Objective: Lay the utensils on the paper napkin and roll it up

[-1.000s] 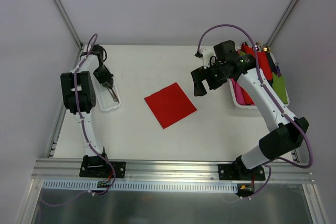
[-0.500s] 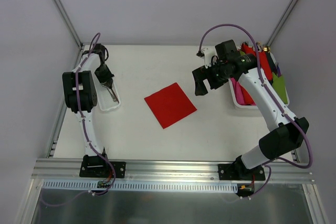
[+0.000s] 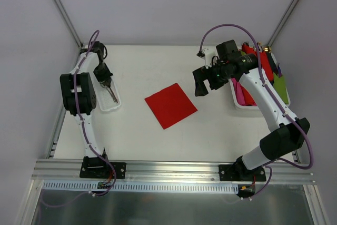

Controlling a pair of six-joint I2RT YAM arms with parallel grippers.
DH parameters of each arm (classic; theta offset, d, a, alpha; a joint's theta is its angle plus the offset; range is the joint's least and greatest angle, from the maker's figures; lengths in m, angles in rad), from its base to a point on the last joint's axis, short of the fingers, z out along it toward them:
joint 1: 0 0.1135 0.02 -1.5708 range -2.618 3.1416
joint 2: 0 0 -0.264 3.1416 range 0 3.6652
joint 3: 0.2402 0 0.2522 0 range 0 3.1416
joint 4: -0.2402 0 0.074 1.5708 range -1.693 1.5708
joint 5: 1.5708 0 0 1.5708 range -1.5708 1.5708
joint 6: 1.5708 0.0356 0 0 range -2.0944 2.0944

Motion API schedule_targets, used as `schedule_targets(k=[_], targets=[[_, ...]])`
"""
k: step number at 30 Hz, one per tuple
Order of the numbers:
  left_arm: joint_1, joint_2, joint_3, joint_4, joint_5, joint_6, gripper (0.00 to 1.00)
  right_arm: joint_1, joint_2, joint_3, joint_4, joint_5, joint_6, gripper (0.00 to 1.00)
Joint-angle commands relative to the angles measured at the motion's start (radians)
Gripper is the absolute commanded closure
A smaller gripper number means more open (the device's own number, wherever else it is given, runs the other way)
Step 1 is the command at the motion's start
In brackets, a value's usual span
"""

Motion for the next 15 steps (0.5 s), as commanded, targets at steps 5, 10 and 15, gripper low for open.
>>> schedule_targets(k=[5,10,15], targets=[[-0.006,-0.164,0.035,-0.057,-0.045,0.048,1.0,-0.006,-0.04,0.033,-0.025,-0.029,0.019,0.01],[-0.023,-0.233,0.07,-0.07,-0.013,0.08,1.0,-0.003,-0.05,0.03,-0.025,-0.028,0.019,0.01],[-0.2,-0.309,0.156,-0.085,0.013,0.193,1.0,-0.015,-0.05,0.029,-0.033,-0.062,0.005,0.01]])
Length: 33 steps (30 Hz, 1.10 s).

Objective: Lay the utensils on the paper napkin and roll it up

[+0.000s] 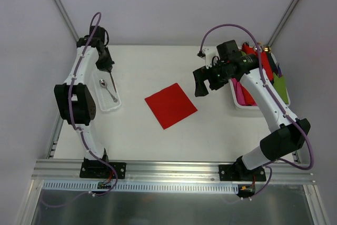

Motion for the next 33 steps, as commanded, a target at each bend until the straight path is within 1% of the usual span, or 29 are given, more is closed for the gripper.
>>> schedule_targets(k=[1,3,4,5,7,8,10,11,15,16,17,18,21,33], targets=[[-0.165,-0.098,0.131,-0.042,0.047,0.102,1.0,-0.013,-0.044,0.032,-0.037,-0.052,0.001,0.01],[-0.231,-0.08,0.17,-0.072,0.06,0.118,1.0,-0.021,-0.03,0.042,-0.06,-0.06,-0.007,0.01],[-0.295,-0.06,0.197,-0.089,0.056,0.116,1.0,-0.031,-0.022,0.045,-0.076,-0.066,-0.011,0.01],[-0.326,-0.06,0.205,-0.09,0.056,0.116,1.0,-0.039,-0.022,0.046,-0.076,-0.066,-0.013,0.01],[-0.375,-0.04,0.198,-0.094,0.057,0.072,1.0,-0.06,-0.025,0.047,-0.086,-0.09,-0.013,0.01],[-0.421,-0.02,0.195,-0.094,0.06,0.04,1.0,-0.086,-0.028,0.049,-0.086,-0.096,-0.01,0.01],[-0.476,0.005,0.192,-0.093,0.051,0.015,1.0,-0.12,-0.034,0.052,-0.102,-0.118,-0.01,0.01],[-0.533,0.035,0.19,-0.085,0.05,0.004,1.0,-0.151,-0.033,0.062,-0.109,-0.124,-0.014,0.01],[-0.639,0.116,0.187,-0.044,0.06,-0.031,1.0,-0.228,-0.031,0.081,-0.165,-0.165,-0.028,0.01],[-0.65,0.133,0.184,-0.034,0.06,-0.042,1.0,-0.24,-0.034,0.079,-0.168,-0.17,-0.028,0.01],[-0.657,0.158,0.179,-0.027,0.106,-0.066,1.0,-0.261,-0.042,0.076,-0.169,-0.173,-0.03,0.01],[-0.666,0.167,0.172,-0.001,0.12,-0.08,1.0,-0.271,-0.043,0.075,-0.175,-0.181,-0.031,0.01],[-0.667,0.19,0.143,0.033,0.142,-0.126,1.0,-0.297,-0.056,0.064,-0.175,-0.195,-0.028,0.01],[-0.668,0.298,0.129,0.073,0.151,-0.168,1.0,-0.307,-0.051,0.052,-0.174,-0.21,-0.019,0.01]])
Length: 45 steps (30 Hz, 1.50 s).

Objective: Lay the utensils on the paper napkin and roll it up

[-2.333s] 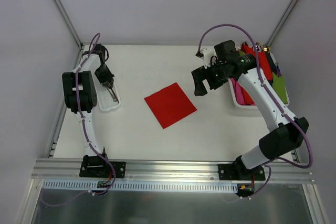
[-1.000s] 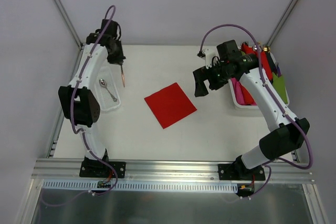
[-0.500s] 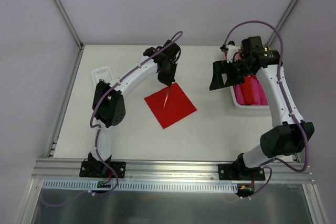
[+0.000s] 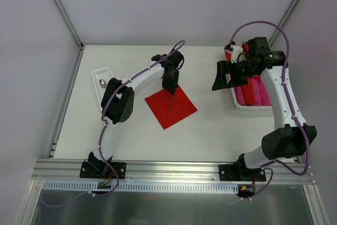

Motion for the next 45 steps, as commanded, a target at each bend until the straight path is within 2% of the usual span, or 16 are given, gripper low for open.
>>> schedule_targets(k=[1,12,45], targets=[[0.003,0.031,0.001,0.009,0.033,-0.029,1.0,-0.007,-0.031,0.01,-0.026,-0.03,-0.003,0.01],[0.006,0.091,0.014,0.025,0.02,-0.015,1.0,-0.007,-0.028,-0.002,-0.027,-0.028,-0.006,0.01],[0.04,0.118,0.049,-0.003,0.057,0.084,1.0,-0.005,-0.001,-0.01,-0.024,-0.045,-0.008,0.01]])
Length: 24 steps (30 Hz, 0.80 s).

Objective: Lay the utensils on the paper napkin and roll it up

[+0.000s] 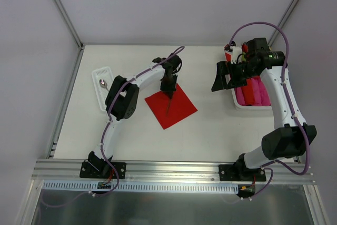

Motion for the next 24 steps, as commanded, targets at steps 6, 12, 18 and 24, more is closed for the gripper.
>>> schedule_targets(k=[6,12,18,24], targets=[[0.008,0.032,0.071,-0.03,0.029,0.032,1.0,-0.005,0.003,0.002,-0.016,-0.025,-0.006,0.01],[0.013,0.056,0.058,-0.031,0.028,0.002,1.0,-0.006,0.006,0.002,-0.018,-0.016,-0.007,0.01],[0.027,0.064,0.026,-0.031,0.031,-0.055,1.0,-0.005,0.011,0.005,-0.018,-0.015,-0.009,0.01],[0.041,0.059,-0.04,-0.025,0.017,-0.132,1.0,-0.005,0.011,-0.001,-0.018,-0.013,-0.011,0.01]])
